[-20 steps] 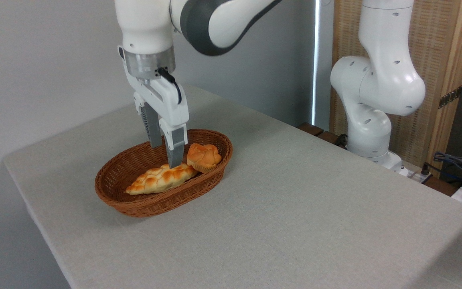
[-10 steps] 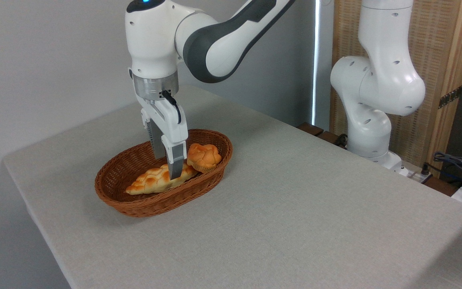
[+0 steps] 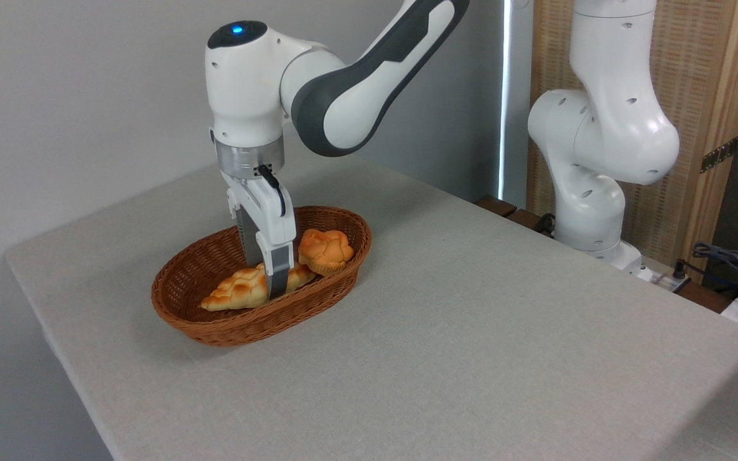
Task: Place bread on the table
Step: 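Close the gripper on the braided bread roll and lift it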
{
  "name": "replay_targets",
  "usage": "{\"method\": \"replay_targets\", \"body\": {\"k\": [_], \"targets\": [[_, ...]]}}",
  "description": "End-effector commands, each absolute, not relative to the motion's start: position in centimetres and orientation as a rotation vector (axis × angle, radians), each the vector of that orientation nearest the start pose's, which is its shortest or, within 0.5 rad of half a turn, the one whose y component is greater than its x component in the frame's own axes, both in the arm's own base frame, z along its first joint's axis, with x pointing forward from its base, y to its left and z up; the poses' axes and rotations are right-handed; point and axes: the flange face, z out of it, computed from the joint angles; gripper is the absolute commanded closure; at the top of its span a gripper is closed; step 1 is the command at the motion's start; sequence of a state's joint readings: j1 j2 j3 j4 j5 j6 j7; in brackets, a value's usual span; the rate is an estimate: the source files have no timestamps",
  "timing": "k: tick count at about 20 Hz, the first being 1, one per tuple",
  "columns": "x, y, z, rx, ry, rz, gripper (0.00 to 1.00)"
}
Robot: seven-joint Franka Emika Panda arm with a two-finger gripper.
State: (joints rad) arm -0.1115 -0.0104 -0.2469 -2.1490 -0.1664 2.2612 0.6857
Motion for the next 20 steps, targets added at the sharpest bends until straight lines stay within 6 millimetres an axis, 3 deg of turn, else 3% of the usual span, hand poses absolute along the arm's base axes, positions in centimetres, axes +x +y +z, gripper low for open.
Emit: {"method": "replay_targets", "body": {"k": [1, 5, 7, 17, 20], "targets": [[51.2, -20.2, 41.0, -2.883, 1.485, -0.266, 0.09], [51.2, -20.3, 41.0, -2.879, 1.49, -0.274, 0.54], [51.2, -20.3, 41.0, -2.879, 1.49, -0.274, 0.65], [51.3, -20.1, 41.2, -2.887, 1.481, -0.265, 0.72], [51.4, -19.5, 42.3, -2.901, 1.47, -0.24, 0.73]]}}
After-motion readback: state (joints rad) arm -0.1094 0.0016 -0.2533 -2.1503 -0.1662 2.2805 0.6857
